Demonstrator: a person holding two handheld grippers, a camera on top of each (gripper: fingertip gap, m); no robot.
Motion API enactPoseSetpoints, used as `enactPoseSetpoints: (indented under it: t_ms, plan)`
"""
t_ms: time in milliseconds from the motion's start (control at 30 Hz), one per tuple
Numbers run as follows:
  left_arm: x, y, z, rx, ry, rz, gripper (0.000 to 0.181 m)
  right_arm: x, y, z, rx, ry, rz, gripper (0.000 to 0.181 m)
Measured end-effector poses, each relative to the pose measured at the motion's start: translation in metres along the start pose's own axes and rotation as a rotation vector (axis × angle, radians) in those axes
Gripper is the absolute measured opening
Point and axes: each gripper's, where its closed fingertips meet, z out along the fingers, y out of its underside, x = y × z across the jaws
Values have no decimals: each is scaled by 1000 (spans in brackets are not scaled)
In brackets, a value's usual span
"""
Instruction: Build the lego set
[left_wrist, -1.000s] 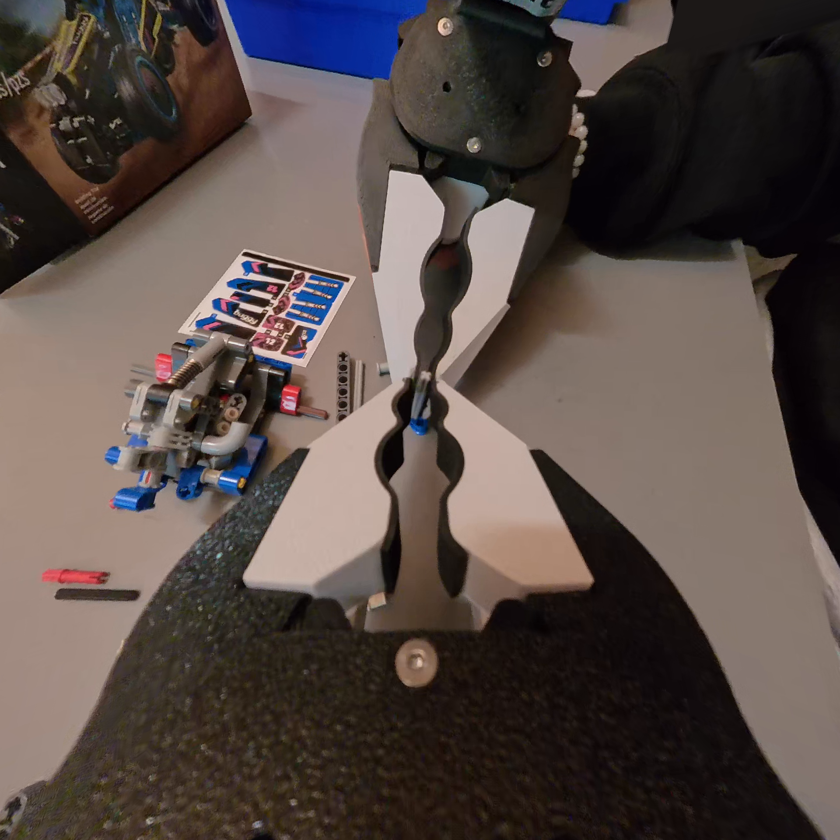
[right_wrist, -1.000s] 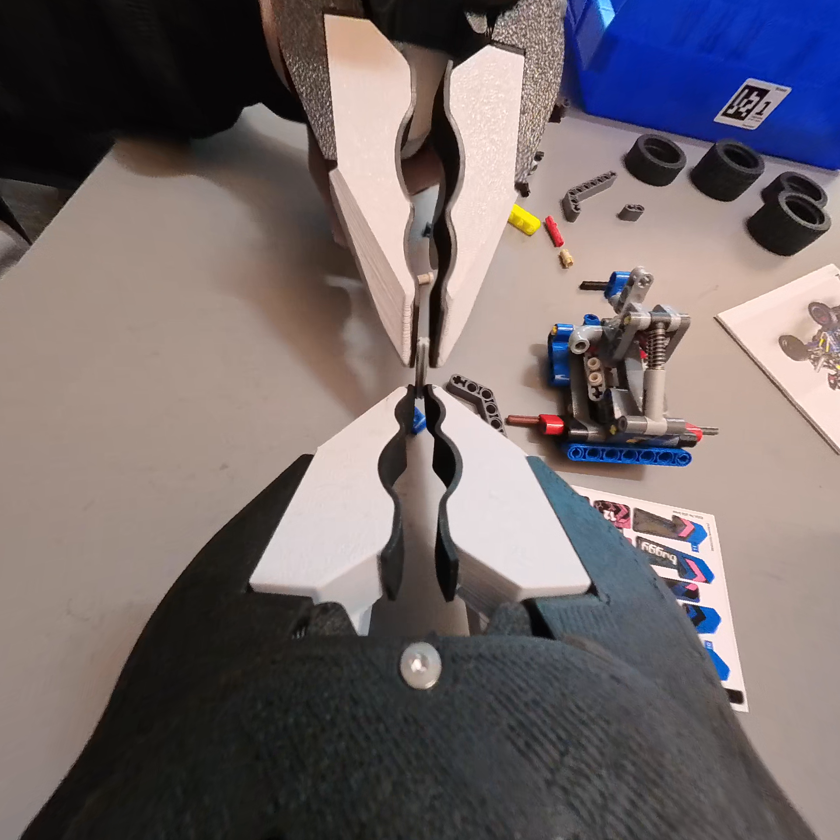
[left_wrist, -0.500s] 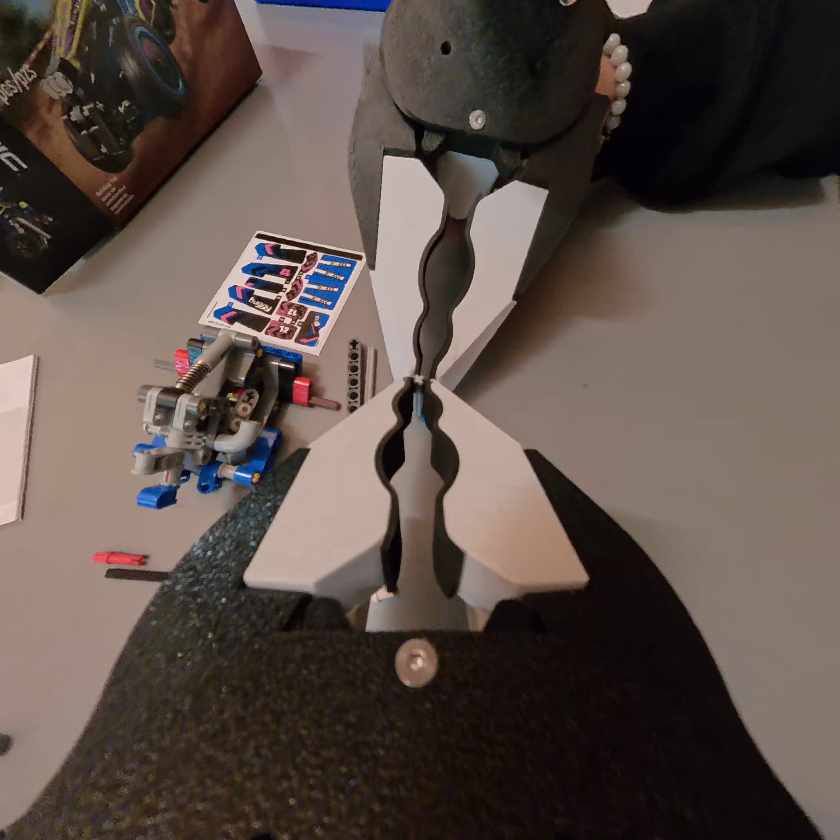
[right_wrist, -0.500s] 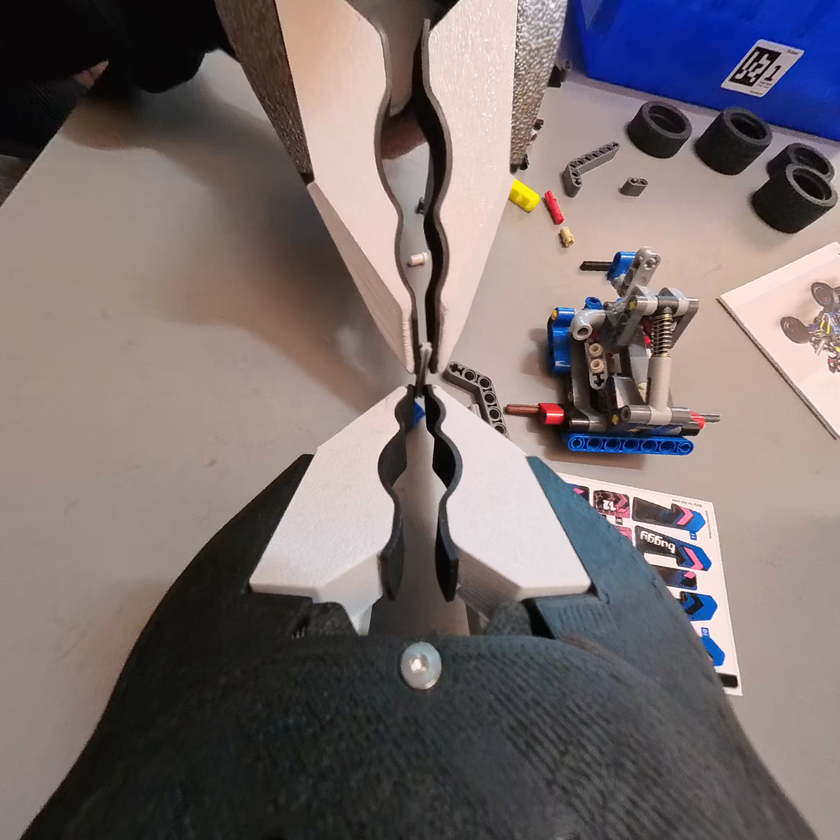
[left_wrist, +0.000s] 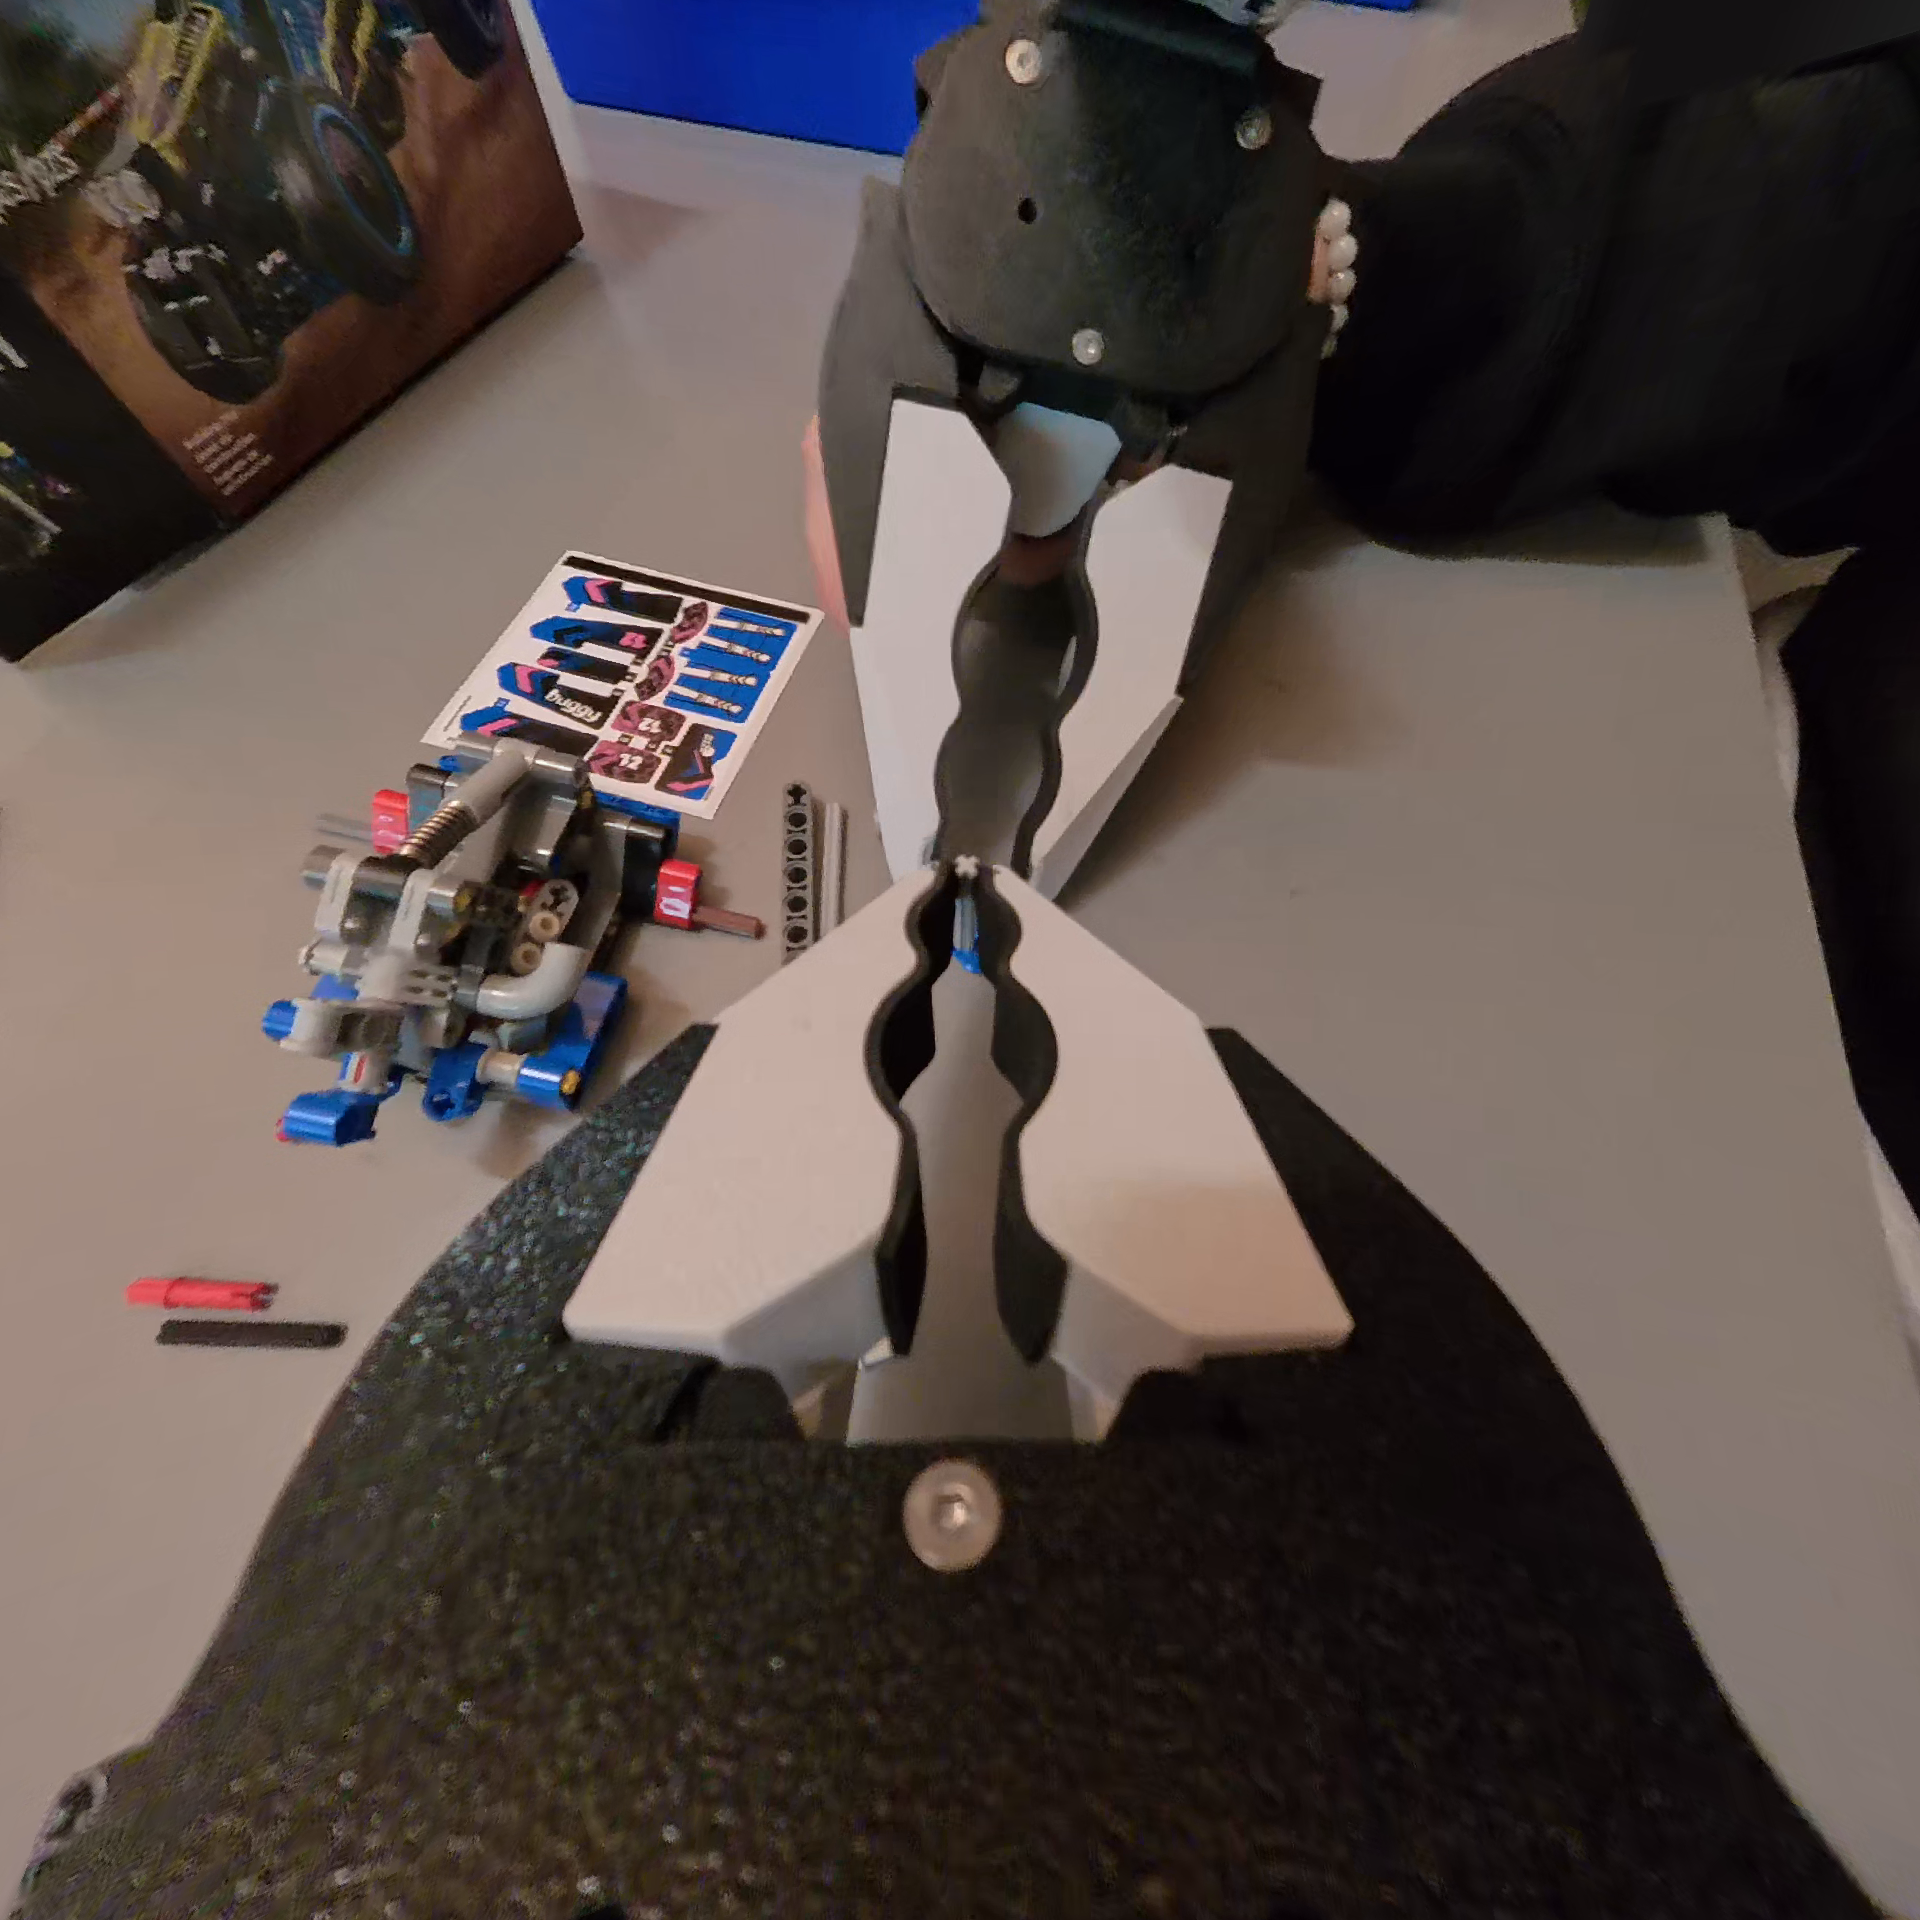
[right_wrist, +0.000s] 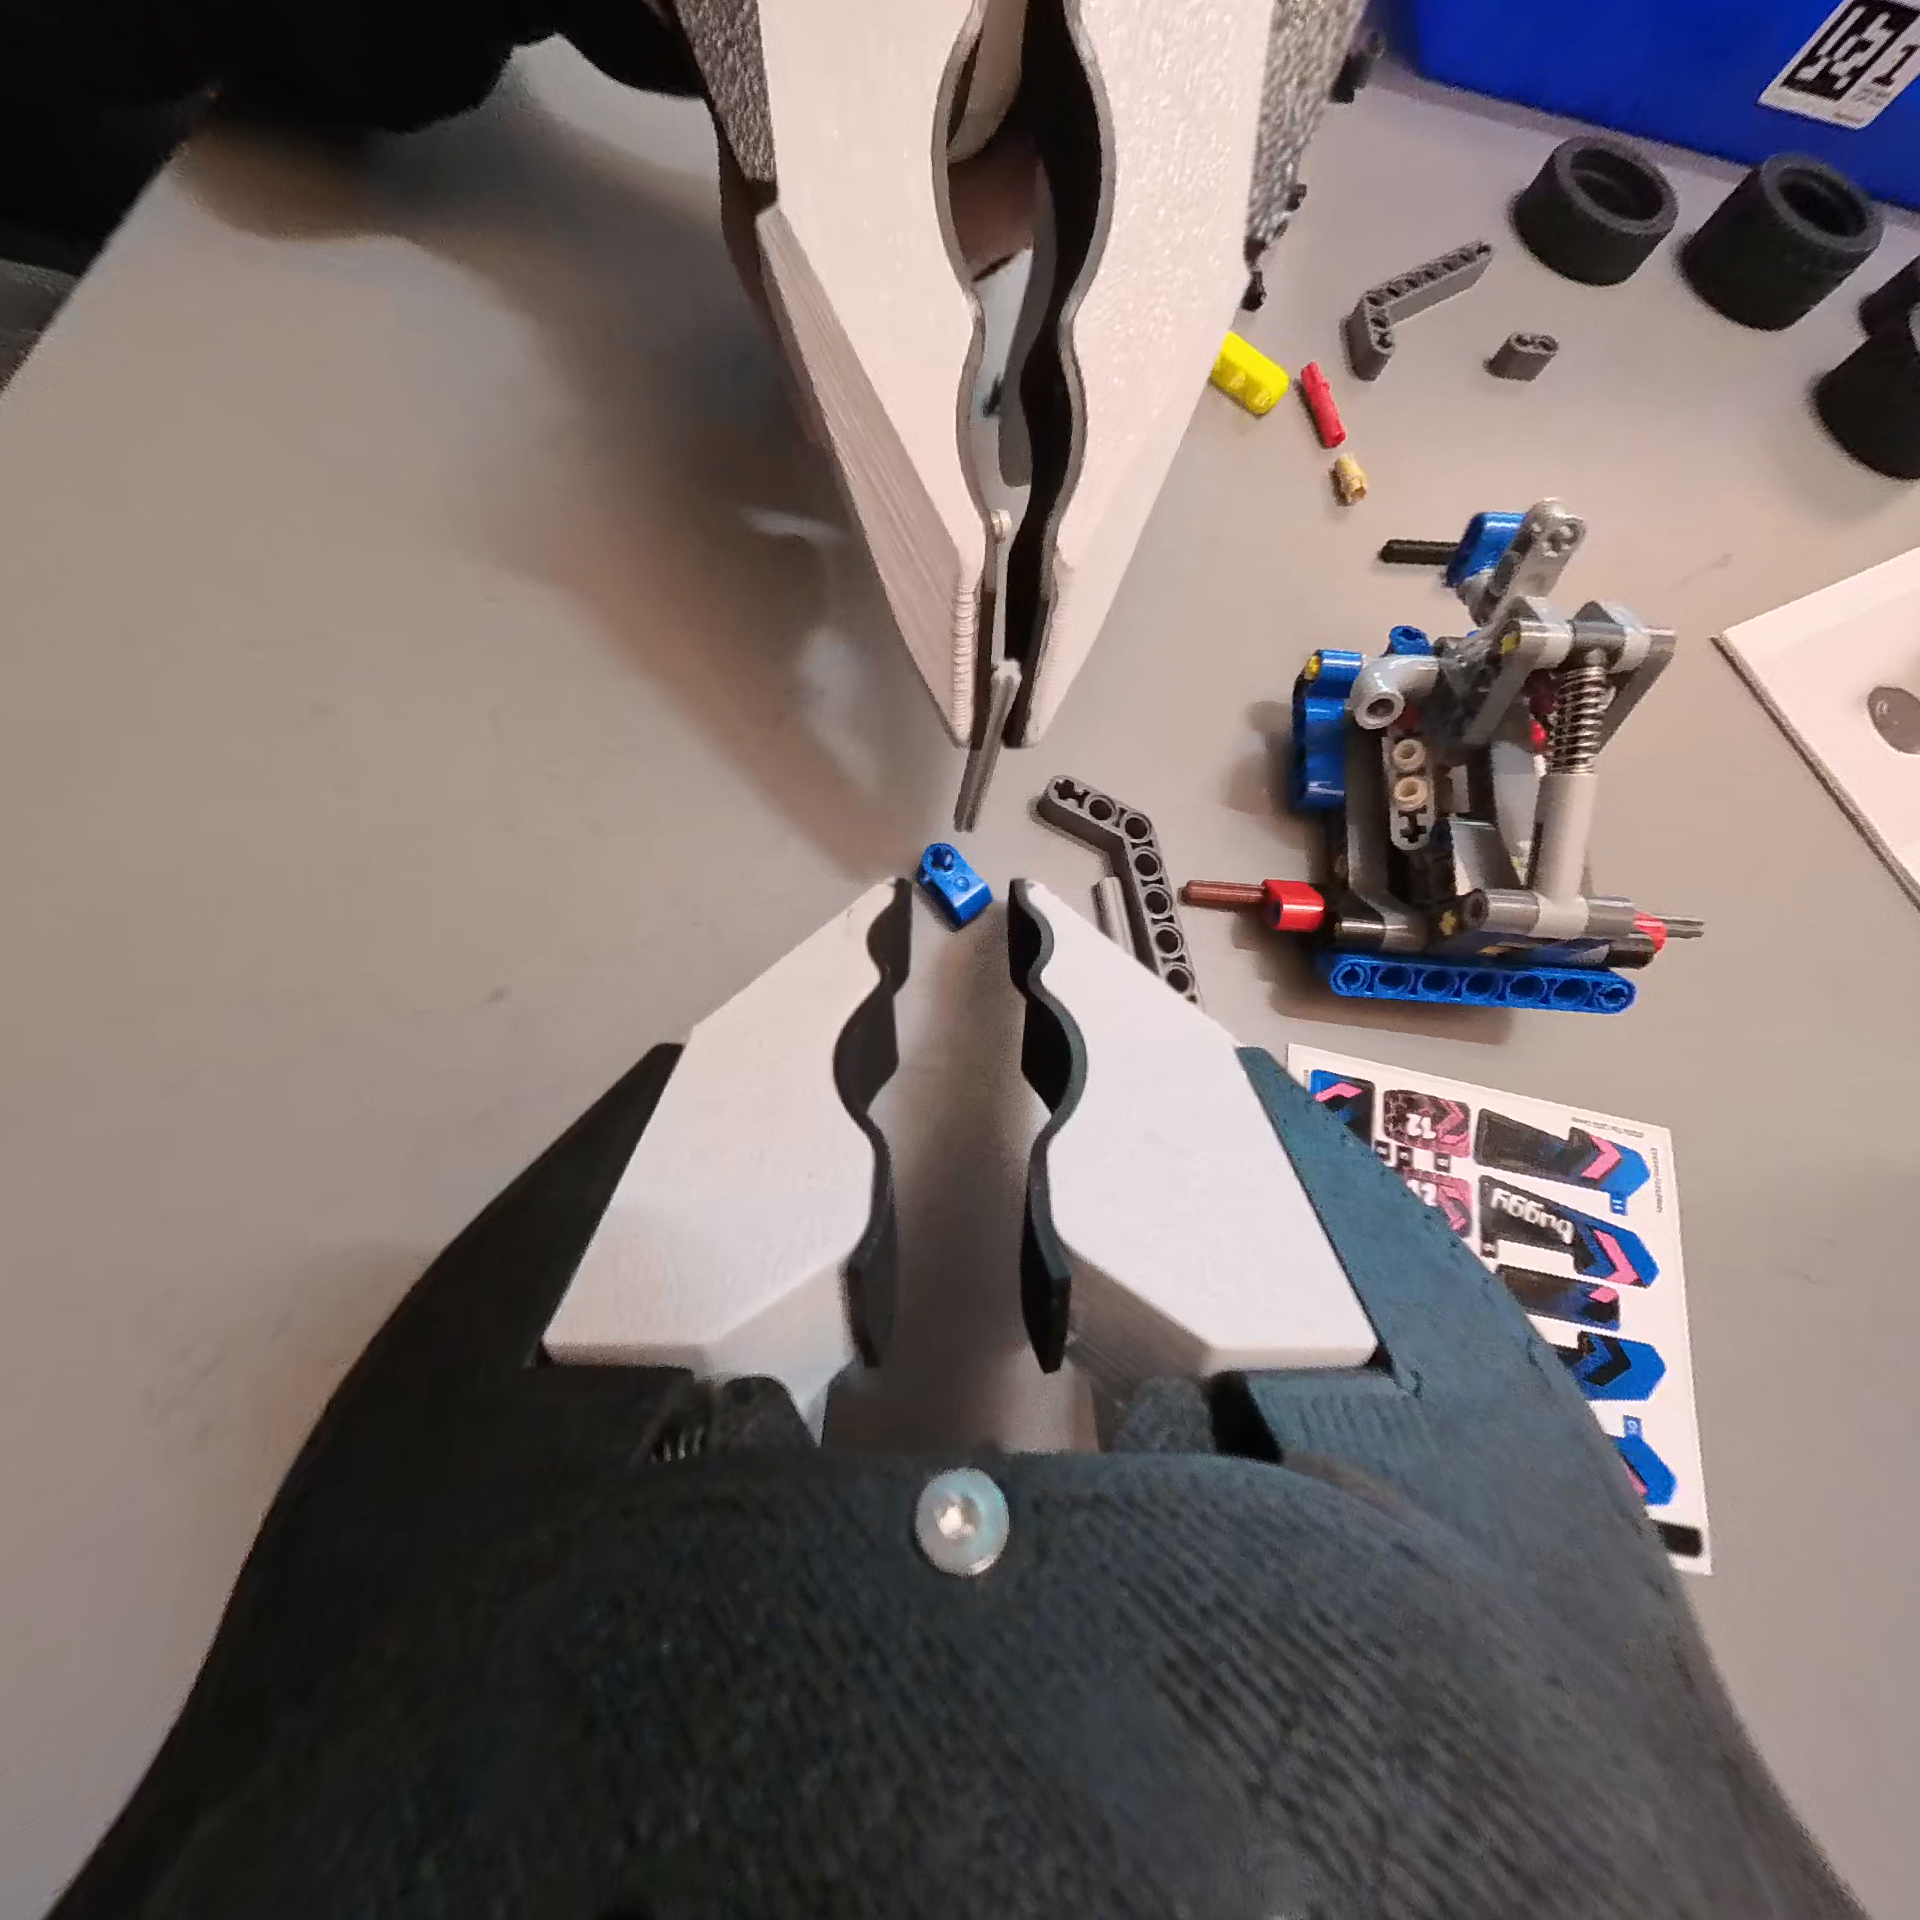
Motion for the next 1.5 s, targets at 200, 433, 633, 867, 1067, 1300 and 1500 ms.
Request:
enactPoseSetpoints:
  t_ms: [200,433,633,867,1067,1300,1500]
  plan:
    - [3,2,4,1,44,16,1,-2,1,1,-5,-22,-30,9]
    - [7,6,5,-18,79,52,1,-4,1,2,-4,-43,-35,9]
    - [12,8,6,-54,129,156,1,-7,1,2,-6,-86,-6,8]
    - [9,9,8,-17,200,86,1,-7,1,2,-7,-100,8,8]
    - [11,10,8,-15,177,119,1,-7,1,2,-8,-113,22,8]
    - [11,9,8,-29,172,80,1,-7,1,2,-10,-118,26,8]
    - [10,14,9,-204,92,143,19,-7,1,2,-10,-121,29,8]
